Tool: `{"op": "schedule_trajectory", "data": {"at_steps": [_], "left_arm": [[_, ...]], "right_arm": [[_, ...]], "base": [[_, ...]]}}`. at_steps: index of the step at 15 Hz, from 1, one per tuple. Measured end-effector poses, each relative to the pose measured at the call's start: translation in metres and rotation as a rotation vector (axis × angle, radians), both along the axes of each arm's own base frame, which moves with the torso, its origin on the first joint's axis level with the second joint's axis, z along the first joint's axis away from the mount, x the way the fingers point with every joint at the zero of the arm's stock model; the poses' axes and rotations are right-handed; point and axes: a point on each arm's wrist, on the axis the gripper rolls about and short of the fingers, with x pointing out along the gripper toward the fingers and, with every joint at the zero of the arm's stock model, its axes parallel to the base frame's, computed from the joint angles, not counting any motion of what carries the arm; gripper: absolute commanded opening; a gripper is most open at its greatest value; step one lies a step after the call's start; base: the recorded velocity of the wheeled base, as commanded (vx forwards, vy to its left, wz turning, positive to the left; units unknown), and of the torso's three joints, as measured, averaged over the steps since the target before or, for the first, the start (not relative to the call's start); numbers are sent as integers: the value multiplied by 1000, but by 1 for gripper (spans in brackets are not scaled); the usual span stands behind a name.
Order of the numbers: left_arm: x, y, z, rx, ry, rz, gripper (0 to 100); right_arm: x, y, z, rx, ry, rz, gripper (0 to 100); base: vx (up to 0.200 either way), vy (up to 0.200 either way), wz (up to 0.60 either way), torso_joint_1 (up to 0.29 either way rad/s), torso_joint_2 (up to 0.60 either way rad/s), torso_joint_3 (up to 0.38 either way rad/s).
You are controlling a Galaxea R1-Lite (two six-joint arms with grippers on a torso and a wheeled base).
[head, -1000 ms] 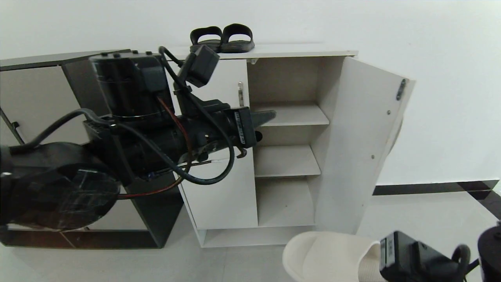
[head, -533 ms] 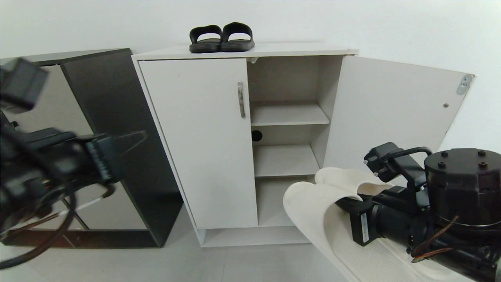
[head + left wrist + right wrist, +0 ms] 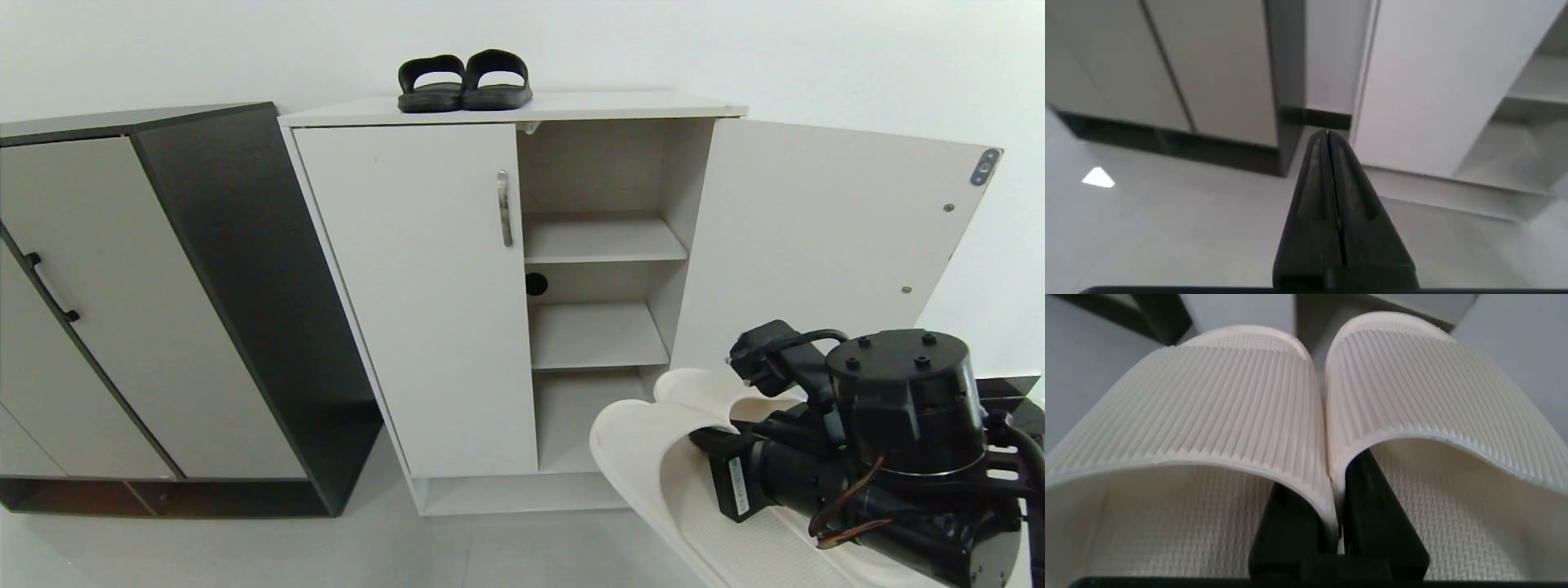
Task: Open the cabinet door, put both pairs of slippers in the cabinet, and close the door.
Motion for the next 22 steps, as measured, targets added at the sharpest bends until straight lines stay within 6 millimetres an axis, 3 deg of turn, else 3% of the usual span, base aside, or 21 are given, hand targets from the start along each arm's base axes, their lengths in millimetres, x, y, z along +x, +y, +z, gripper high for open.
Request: {"op": "schedule_trajectory", "data": {"at_steps": [2, 4, 6, 7, 10, 12, 16, 22], "left_arm": [[-10, -1, -14, 20, -50, 19, 0], [-16, -4, -17, 69, -131, -125, 0], [-19, -7, -19, 1, -189, -216, 0], [-20, -9, -21, -44, -191, -297, 0], [-22, -8, -24, 60, -166, -290, 0], [-22, -10, -24, 16, -174, -346, 0], [-22, -10, -24, -1, -178, -353, 0], [-22, -10, -24, 6, -177, -354, 0]], "right_arm": [[0, 2, -3, -9, 10, 7, 0], [-1, 5, -6, -15, 17, 18, 0], [-4, 7, -7, -18, 20, 33, 0], [-6, 8, -7, -19, 20, 42, 0], [-9, 10, -9, -22, 22, 51, 0], [-10, 13, -10, -24, 22, 52, 0], [3, 31, -8, 17, -42, 6, 0], [33, 71, -36, 66, -59, -165, 0]], "base": [[0, 0, 0, 0, 0, 0], [0, 0, 0, 0, 0, 0], [0, 0, 0, 0, 0, 0], [0, 0, 0, 0, 0, 0], [0, 0, 0, 0, 0, 0], [0, 0, 0, 0, 0, 0], [0, 0, 0, 0, 0, 0], [0, 0, 0, 0, 0, 0]]}}
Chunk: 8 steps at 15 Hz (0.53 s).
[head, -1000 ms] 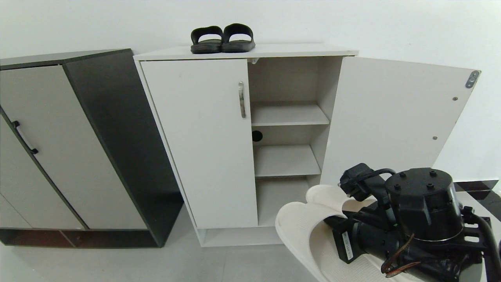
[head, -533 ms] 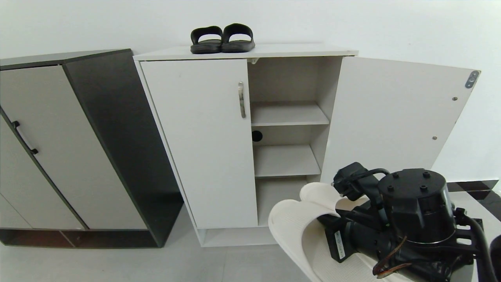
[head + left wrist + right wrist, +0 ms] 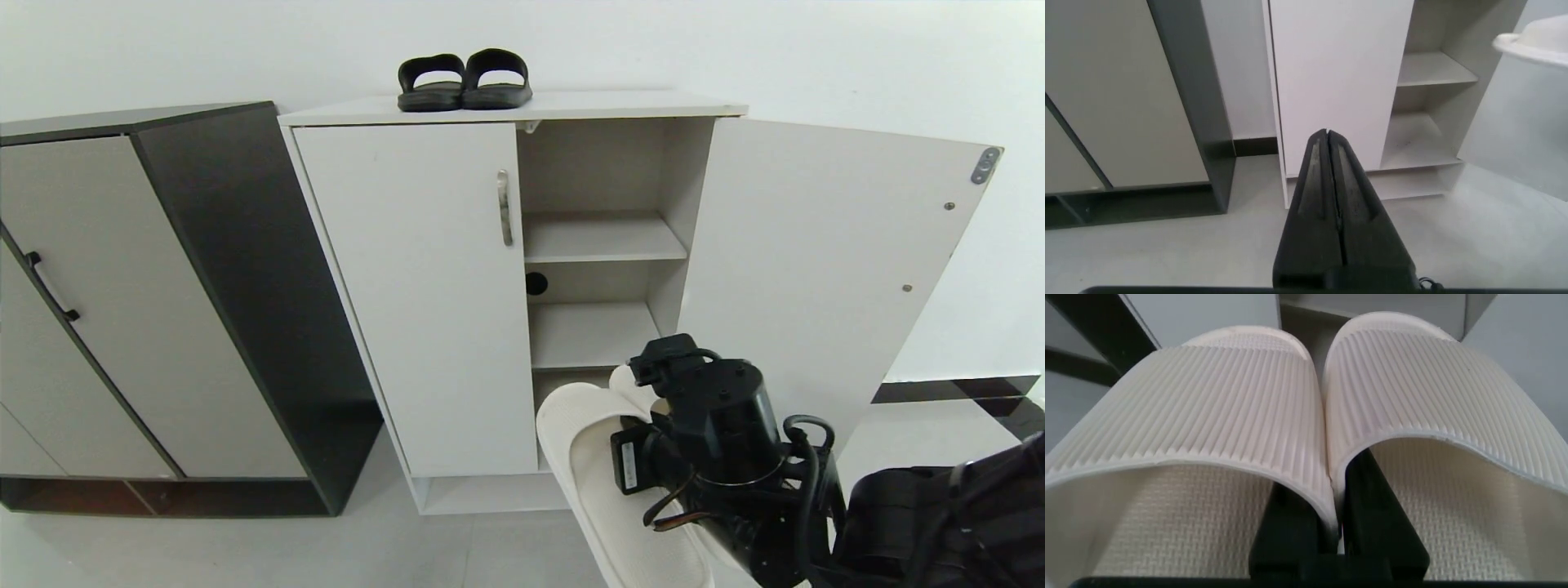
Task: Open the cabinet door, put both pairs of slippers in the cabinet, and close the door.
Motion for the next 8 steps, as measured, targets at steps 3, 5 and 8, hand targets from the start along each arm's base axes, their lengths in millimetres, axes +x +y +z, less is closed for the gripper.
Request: {"op": "schedule_trajectory", "data": {"at_steps": [3, 5, 8], "left_arm": [[0, 0, 0, 1, 0, 0, 0], [0, 0, 0, -4, 2, -1, 0], [0, 0, 0, -6, 0, 1, 0]], "right_arm": [[3, 7, -10, -21, 15, 3, 0], [4, 11, -13, -18, 18, 5, 0], [8, 19, -15, 0, 3, 9, 0]], "base": [[0, -200, 0, 2, 1, 5], [0, 0, 0, 0, 0, 0], [0, 0, 0, 0, 0, 0]]}}
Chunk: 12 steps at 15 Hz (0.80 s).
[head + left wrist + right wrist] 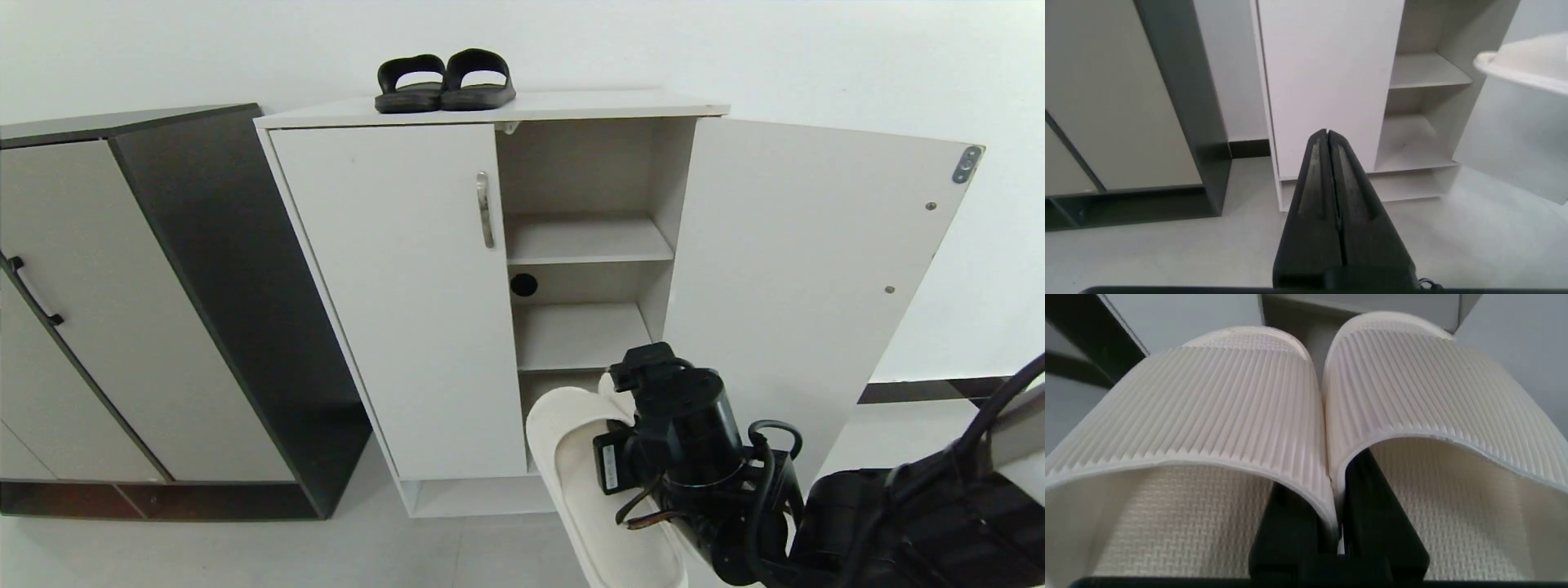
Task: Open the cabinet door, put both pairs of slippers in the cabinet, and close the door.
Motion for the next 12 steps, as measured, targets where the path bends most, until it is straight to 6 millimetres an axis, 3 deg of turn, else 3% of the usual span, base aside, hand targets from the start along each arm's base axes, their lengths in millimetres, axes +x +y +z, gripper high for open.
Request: {"op": "schedule_trajectory", "data": {"at_steps": [4, 12], "left_arm": [[0, 0, 0, 0, 0, 1, 0], [0, 0, 0, 2, 0, 3, 0]], "right_arm": [[17, 7, -2, 15, -8, -26, 0], [33, 10, -30, -7, 39, -65, 0]], "base": [[0, 0, 0, 0, 0, 0], [0, 0, 0, 0, 0, 0]]}}
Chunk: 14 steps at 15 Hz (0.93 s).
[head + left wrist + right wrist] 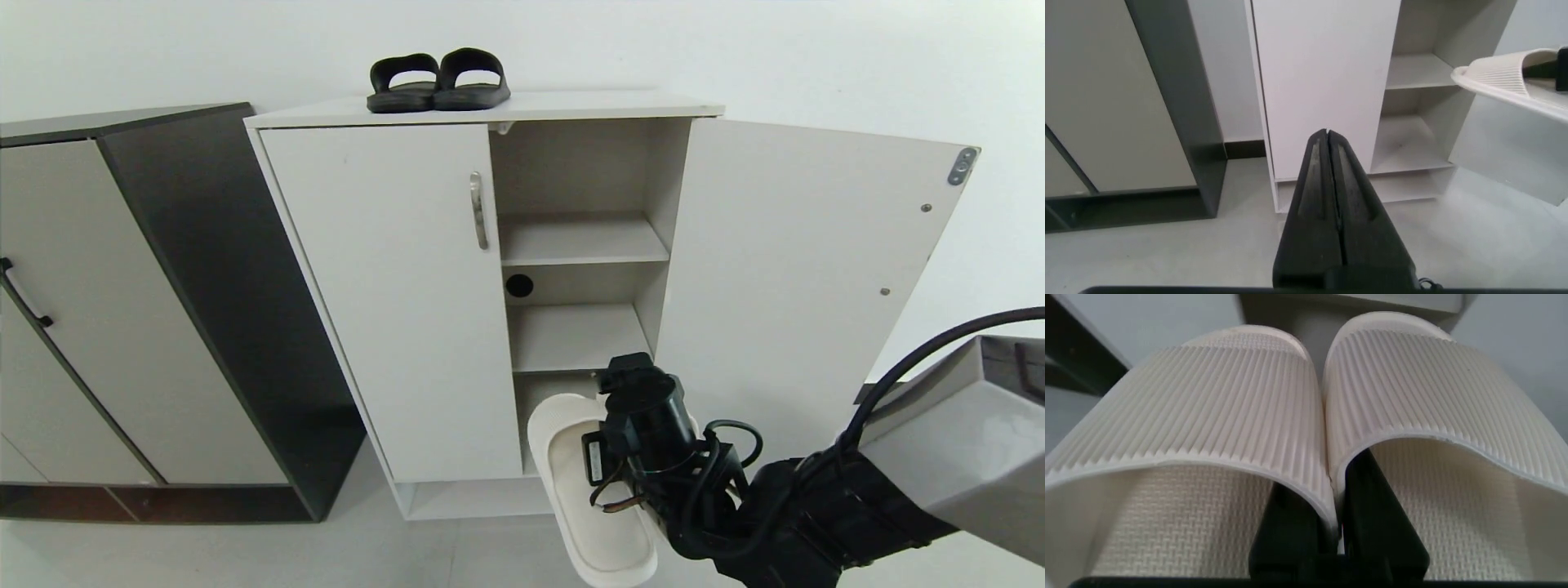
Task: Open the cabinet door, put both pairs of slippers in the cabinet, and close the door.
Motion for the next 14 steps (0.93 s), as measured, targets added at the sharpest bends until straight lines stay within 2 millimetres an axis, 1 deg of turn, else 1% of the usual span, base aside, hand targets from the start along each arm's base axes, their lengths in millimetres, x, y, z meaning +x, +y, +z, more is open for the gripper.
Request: {"op": "schedule_trajectory", "data": {"at_steps": [3, 6, 9, 11, 14], "left_arm": [[0, 0, 0, 1, 0, -1, 0], [0, 0, 0, 1, 0, -1, 0], [0, 0, 0, 3, 0, -4, 0], [0, 0, 0, 4, 0, -4, 0], [0, 0, 0, 4, 0, -4, 0]], "right_arm": [[4, 3, -7, -9, 6, 1, 0], [10, 9, -13, -12, 9, -2, 0], [24, 11, -21, -14, 8, -27, 0], [27, 14, -25, -15, 9, -28, 0], [33, 18, -25, 7, -27, -57, 0]], "base": [[0, 0, 0, 2, 1, -35], [0, 0, 0, 4, 4, -178], [0, 0, 0, 4, 2, -193], [0, 0, 0, 7, 0, -195], [0, 0, 0, 4, 4, -199]]}}
